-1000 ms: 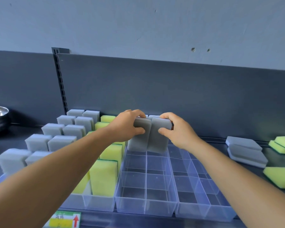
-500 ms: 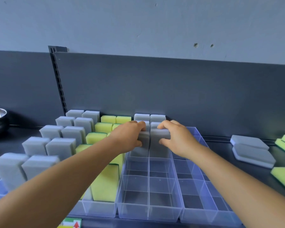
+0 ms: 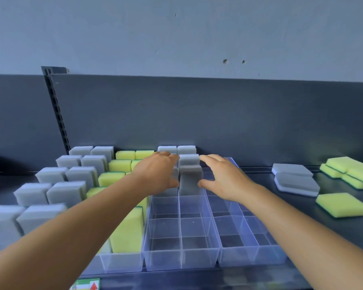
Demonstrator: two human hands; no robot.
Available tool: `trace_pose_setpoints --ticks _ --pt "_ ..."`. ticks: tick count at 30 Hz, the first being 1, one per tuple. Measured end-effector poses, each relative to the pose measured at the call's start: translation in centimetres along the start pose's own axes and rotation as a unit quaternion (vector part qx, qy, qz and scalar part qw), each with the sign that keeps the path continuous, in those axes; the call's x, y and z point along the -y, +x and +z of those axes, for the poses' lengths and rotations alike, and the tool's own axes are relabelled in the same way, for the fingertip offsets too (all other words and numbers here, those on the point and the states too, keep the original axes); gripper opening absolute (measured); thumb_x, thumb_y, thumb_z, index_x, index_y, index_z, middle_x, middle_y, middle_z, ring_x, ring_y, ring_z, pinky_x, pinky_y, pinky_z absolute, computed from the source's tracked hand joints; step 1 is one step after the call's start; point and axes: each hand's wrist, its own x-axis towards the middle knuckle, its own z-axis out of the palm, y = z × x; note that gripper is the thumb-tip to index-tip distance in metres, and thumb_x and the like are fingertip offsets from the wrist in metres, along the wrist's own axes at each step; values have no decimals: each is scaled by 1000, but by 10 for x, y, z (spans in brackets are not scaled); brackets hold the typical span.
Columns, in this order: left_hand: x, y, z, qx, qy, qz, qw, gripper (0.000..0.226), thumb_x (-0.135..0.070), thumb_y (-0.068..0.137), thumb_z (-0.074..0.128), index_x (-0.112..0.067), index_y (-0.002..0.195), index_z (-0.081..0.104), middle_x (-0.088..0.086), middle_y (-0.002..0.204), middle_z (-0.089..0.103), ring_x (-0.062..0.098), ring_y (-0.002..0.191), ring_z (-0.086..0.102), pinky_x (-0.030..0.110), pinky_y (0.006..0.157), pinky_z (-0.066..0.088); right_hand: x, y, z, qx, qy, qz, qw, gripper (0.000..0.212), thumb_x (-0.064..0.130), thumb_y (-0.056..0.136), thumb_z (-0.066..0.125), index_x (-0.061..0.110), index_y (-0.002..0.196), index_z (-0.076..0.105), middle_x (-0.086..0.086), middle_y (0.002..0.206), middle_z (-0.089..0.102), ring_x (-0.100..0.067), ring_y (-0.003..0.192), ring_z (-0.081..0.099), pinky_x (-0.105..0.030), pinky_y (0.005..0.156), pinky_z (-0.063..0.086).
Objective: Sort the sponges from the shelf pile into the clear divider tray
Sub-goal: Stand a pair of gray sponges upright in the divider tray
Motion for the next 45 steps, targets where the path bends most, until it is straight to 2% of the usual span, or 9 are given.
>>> trace_pose_setpoints --ticks 6,12,18,23,28,32,39,45 --pt "-44 4 -6 -26 9 76 997 56 -43 89 55 -21 139 41 0 140 47 21 129 44 35 95 45 -22 -26 -19 -12 -34 29 999 70 42 90 57 20 147 25 6 153 27 -17 139 26 -30 108 28" --pt "-91 23 2 -18 2 128 992 58 -45 90 54 -20 140 40 0 138 48 21 128 45 34 101 41 -63 -50 -37 -21 -48 74 996 68 42 90 57 21 147 26 6 155 25 -16 141 23 -31 109 27" --pt "-143 56 16 2 -4 151 988 52 -45 92 50 -16 135 43 2 134 51 23 125 47 38 101 42 -122 -65 -55 -11 -52 110 993 69 42 90 56 20 148 26 6 155 23 -15 143 20 -29 112 23" --pt "-191 91 34 38 -14 157 987 53 -44 91 51 -17 136 42 3 136 49 23 126 46 40 98 45 -180 -70 -65 9 -63 142 988 67 41 89 56 21 146 27 7 154 25 -14 142 21 -29 111 24" --pt "-234 126 55 62 -10 175 983 54 -40 94 47 -20 143 36 2 141 46 24 128 44 36 104 37 -231 -70 -68 53 -86 162 982 61 35 92 52 20 145 29 1 150 30 -21 138 28 -33 109 31" --pt "-259 156 73 90 10 179 980 52 -40 95 45 -16 140 37 3 143 44 25 128 44 37 106 36 -263 -67 -65 82 -93 167 978 57 35 93 50 20 144 32 0 149 32 -22 136 29 -34 108 33" --pt "-279 198 93 151 16 178 972 69 -50 95 43 -18 151 20 0 158 23 20 144 25 37 115 22 -294 -53 -57 89 -90 186 974 54 45 88 55 23 136 41 -2 136 41 -24 126 39 -36 97 39" --pt "-283 206 96 183 -24 162 969 61 -57 94 39 -18 140 42 -1 156 26 19 144 23 39 113 22 -307 -38 -54 65 -82 217 971 42 34 89 55 23 129 47 -6 127 44 -28 118 46 -37 91 42"
